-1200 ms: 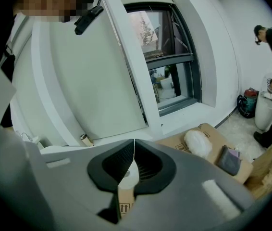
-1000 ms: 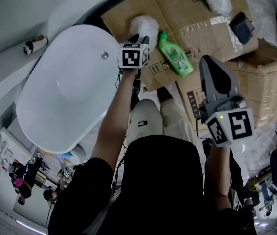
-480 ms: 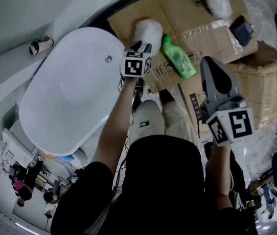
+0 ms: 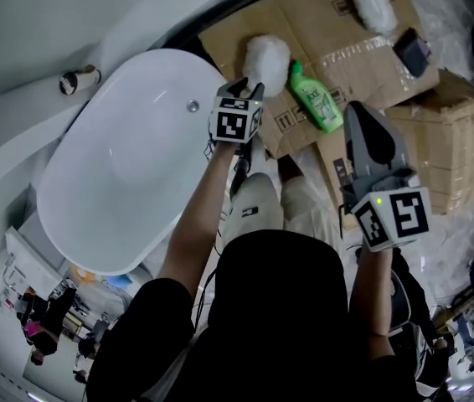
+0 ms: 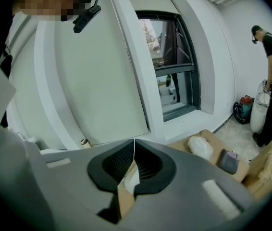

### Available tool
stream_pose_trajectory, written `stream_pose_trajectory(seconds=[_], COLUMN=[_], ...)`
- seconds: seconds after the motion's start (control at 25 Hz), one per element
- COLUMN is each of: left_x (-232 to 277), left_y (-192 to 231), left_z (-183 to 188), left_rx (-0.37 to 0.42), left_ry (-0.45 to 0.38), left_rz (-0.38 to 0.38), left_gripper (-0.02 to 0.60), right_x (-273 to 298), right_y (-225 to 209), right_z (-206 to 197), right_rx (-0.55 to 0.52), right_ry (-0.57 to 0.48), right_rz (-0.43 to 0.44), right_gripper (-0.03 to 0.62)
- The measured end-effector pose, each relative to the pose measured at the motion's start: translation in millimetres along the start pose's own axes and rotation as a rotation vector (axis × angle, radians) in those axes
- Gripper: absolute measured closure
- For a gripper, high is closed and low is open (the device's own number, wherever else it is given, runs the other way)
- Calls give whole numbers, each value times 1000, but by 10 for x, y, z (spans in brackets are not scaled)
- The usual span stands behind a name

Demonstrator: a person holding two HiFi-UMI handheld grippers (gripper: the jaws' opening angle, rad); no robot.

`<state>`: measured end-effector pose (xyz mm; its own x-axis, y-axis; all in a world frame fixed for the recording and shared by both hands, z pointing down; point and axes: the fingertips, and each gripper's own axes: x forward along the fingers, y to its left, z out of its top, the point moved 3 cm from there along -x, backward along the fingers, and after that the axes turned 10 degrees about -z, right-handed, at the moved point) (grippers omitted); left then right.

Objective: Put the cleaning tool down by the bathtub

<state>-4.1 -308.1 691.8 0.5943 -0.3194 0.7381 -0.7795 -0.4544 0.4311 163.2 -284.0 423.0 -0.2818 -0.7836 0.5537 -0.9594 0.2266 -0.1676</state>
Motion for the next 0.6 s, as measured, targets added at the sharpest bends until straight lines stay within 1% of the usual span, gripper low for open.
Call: stream_pose_trajectory(seconds=[0.36,0.6], left_x=[-607,-1017], left_y=[45,-7], left_z=[-163,-238], left_rx=[50,81], left_ry=[-30,-69], left_rz=[-32,-53], left_gripper=[448,453], right_x=[-325,-635], right_y=[485,744], right_z=[-6,-87], right_rx=[16,30], right_ry=[-50,-83], right_rz=[-51,-93], right_gripper=[583,583])
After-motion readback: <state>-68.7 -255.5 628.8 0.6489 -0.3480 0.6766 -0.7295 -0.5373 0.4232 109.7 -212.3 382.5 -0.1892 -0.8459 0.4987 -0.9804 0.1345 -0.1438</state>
